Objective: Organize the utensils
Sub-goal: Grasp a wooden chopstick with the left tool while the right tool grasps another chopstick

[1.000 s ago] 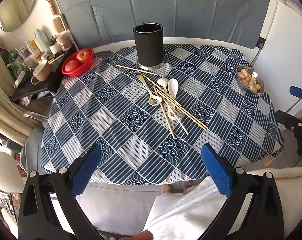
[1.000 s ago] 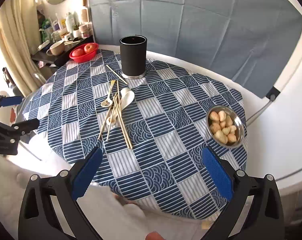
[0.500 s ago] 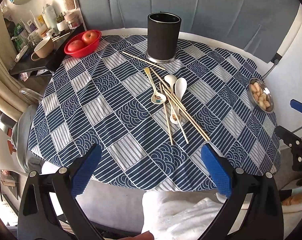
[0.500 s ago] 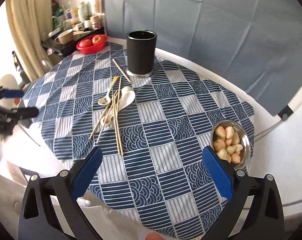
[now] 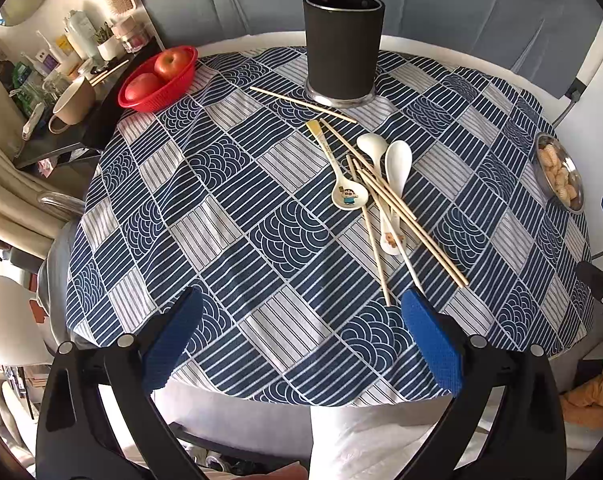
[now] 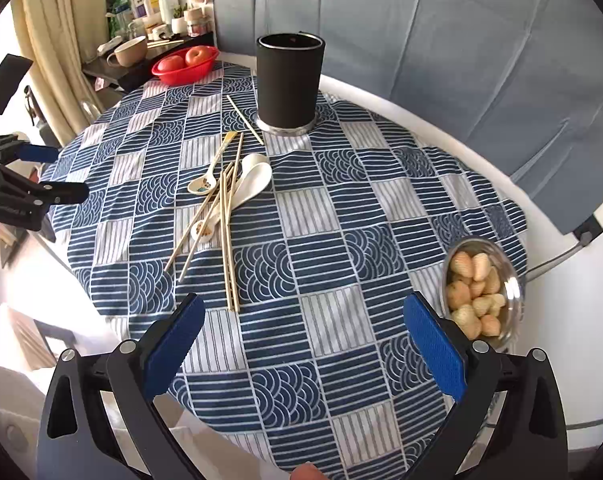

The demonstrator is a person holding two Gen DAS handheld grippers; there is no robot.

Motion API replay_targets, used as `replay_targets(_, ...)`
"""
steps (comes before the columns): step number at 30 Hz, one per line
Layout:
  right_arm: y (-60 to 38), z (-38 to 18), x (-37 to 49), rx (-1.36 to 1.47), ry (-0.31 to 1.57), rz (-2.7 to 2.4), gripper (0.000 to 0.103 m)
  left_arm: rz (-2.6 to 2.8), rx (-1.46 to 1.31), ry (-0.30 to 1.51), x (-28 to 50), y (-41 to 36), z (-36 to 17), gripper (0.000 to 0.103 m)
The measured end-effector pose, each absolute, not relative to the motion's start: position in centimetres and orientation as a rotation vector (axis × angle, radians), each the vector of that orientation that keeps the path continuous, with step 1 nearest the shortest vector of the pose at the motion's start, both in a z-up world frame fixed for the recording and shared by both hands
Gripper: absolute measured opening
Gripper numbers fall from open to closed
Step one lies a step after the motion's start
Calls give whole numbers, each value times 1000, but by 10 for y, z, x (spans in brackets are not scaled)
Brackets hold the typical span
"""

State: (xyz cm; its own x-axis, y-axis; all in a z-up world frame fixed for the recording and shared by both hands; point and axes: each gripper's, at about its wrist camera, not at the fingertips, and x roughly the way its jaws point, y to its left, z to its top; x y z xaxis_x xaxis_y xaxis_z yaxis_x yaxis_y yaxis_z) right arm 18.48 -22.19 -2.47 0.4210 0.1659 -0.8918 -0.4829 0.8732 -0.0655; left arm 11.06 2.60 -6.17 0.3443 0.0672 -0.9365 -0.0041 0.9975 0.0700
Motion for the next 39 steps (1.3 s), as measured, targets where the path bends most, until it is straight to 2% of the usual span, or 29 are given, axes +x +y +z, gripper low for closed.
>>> replay_targets(19,-168,-81,253,-313,1195,357,95,-133,207,1344,227,57,-109,97)
replay_targets(28,-163,-125,265,-329,1309,327,95,-227,286,1427,270,72,-149,97)
replay_targets(39,-155,-166,267,-315,1401,322,95,-302,414,1444,309,71,-176,97)
